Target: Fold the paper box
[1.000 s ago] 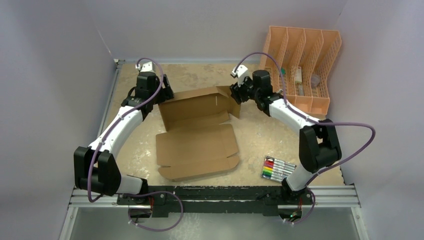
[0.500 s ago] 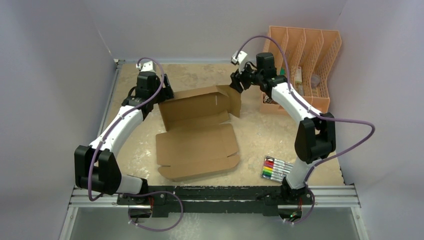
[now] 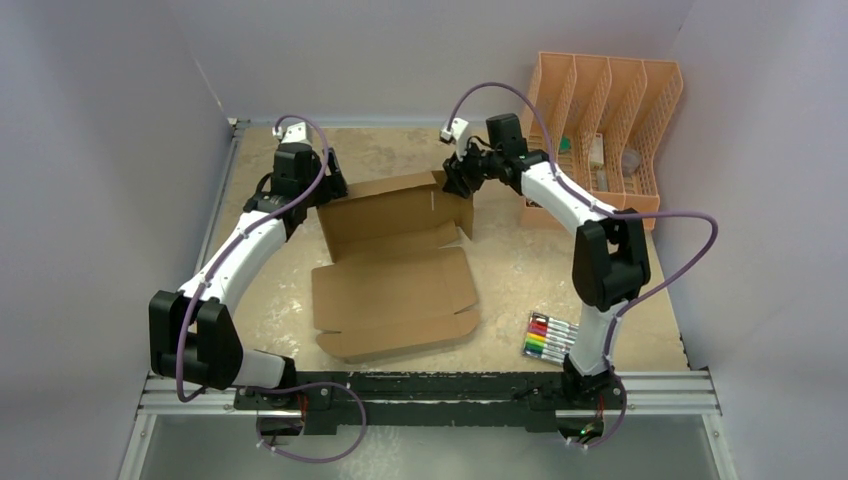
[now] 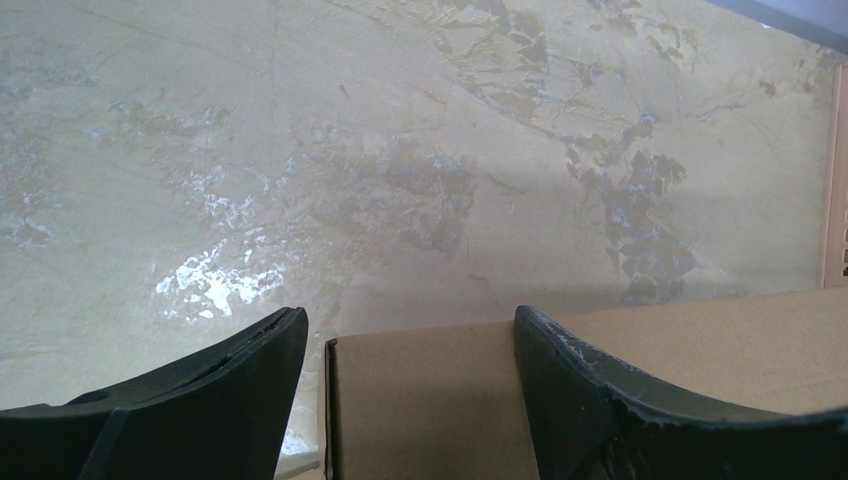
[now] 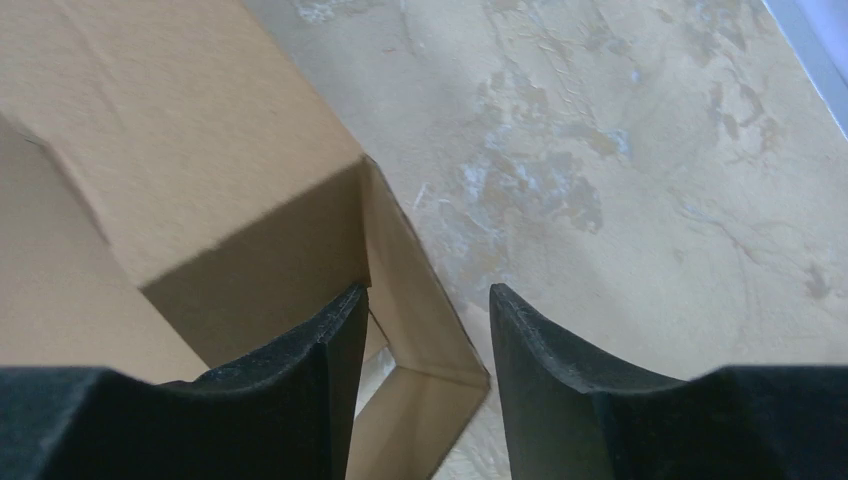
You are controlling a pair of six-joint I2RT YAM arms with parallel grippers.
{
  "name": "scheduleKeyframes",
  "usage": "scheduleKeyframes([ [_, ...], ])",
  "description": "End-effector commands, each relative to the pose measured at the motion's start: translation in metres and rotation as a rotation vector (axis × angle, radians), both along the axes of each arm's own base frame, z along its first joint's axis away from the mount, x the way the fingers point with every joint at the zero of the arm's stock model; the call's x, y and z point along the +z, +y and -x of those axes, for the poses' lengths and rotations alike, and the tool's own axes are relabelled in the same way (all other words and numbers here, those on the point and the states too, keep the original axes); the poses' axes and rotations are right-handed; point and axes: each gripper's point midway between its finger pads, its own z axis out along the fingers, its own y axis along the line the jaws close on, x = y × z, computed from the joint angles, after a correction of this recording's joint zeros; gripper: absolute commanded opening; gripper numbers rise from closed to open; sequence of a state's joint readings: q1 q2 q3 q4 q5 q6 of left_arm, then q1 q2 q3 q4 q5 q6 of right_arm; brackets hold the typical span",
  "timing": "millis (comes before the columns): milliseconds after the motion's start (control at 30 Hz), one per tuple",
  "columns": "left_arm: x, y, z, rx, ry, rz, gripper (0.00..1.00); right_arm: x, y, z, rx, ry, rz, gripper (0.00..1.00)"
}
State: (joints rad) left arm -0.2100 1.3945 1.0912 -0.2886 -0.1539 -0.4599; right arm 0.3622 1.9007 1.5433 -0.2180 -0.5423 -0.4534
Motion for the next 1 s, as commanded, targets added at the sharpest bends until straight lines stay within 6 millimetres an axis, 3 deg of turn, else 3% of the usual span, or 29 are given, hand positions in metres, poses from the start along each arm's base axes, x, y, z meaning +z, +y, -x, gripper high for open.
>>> scheduleKeyframes([
  [0,-0.042,0.005,0.025,-0.029,0.161,-0.051,0.75,0.027,0.023,0.008,0.053,-0.036,-0.054,0.49],
  [200,-0.038,-0.001,0.027,-0.024,0.147,-0.006,0.75,0.018,0.025,0.014,-0.017,-0.011,-0.041,0.36],
  [533,-0.023,-0.014,0.028,0.013,0.075,0.141,0.74,0.016,0.017,0.025,-0.284,0.092,-0.058,0.15],
  [767,-0.02,-0.02,0.022,0.007,0.055,0.171,0.74,0.005,0.012,0.028,-0.398,0.129,-0.044,0.11],
  [967,0.026,0.022,0.005,0.093,-0.005,-0.08,0.74,-0.008,0.005,0.038,-0.372,0.134,0.005,0.1],
])
